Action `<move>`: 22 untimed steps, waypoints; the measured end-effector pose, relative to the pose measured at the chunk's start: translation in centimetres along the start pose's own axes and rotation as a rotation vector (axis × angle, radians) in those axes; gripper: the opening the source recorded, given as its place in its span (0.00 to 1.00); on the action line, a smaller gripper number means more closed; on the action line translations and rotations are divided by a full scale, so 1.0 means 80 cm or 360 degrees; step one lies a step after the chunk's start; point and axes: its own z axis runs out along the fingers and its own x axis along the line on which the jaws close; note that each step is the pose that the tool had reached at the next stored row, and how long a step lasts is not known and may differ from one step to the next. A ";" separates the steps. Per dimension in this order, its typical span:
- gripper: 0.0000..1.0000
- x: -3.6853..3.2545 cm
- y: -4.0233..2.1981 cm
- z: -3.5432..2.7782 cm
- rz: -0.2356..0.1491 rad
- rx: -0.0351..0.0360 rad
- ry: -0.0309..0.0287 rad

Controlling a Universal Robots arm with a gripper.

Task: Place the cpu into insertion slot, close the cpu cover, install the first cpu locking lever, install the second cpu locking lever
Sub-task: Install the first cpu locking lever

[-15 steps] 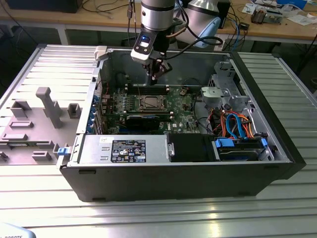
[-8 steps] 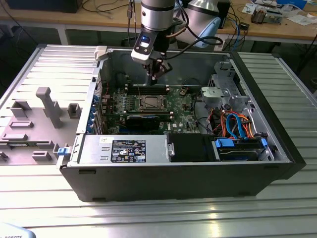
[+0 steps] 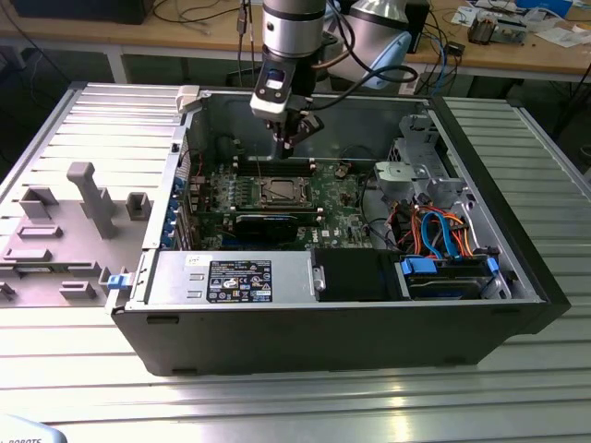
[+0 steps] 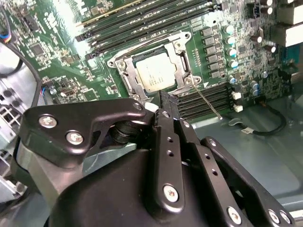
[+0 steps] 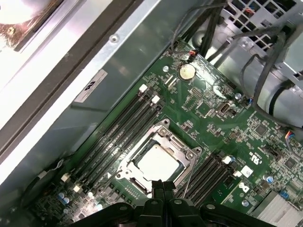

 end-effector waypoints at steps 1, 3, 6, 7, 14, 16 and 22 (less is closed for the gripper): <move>0.11 0.0000 0.0000 0.0000 -0.0023 0.0000 0.00001; 0.11 0.0000 0.0000 0.0000 -0.0077 0.0000 0.00001; 0.11 -0.0001 0.0001 0.0001 -0.0137 0.0000 -0.00007; 0.11 0.0001 -0.0001 0.0005 -0.0142 -0.0008 -0.00079; 0.11 0.0004 -0.0005 0.0017 -0.0224 -0.0056 -0.00533; 0.11 0.0004 -0.0005 0.0016 -0.0284 -0.0057 -0.00522; 0.11 0.0004 -0.0006 0.0027 -0.0605 -0.0060 -0.00458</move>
